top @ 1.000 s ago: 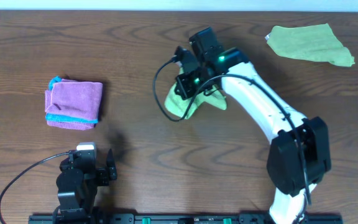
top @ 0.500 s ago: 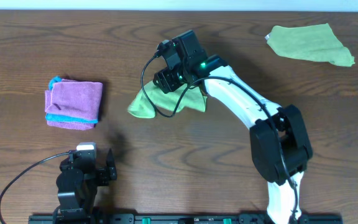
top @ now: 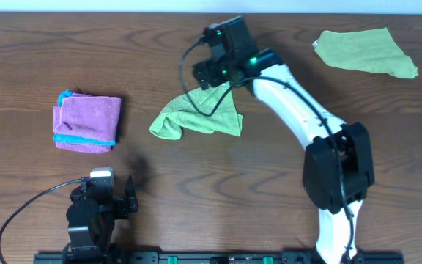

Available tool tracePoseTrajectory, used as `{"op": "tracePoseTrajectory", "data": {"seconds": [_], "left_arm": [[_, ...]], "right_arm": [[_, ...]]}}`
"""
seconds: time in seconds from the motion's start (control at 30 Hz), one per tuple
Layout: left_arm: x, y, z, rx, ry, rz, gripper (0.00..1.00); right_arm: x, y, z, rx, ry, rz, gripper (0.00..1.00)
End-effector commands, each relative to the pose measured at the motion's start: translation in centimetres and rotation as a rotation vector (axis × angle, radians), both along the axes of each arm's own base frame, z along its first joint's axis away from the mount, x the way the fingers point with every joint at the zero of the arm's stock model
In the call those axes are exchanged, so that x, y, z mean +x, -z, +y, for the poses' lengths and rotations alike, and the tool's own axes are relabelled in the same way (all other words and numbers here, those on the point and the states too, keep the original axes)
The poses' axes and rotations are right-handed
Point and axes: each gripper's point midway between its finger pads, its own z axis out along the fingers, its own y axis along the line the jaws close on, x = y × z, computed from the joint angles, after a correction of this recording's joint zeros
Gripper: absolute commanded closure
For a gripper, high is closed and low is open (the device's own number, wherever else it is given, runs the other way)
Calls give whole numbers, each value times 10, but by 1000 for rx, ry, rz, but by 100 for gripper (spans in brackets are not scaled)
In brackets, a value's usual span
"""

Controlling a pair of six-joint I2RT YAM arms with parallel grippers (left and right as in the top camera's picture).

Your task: Fold the cloth

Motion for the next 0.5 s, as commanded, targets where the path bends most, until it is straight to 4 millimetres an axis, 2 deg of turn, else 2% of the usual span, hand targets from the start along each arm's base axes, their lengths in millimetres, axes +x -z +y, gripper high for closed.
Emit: {"op": "tracePoseTrajectory", "data": {"seconds": [0.0,0.2,0.27,0.47], "left_arm": [[0,2,2,1,-13,2,5],[0,2,2,1,-12,2,5],[0,2,2,1,-12,2,5],[0,2,2,1,-12,2,5]], "right_arm": [[17,-6,-39,-11,117,3,9],[39,9,-68,154,171,74,20],[44,21,-72,196,166,100,20],[41,59,-65,284,117,201,23]]}}
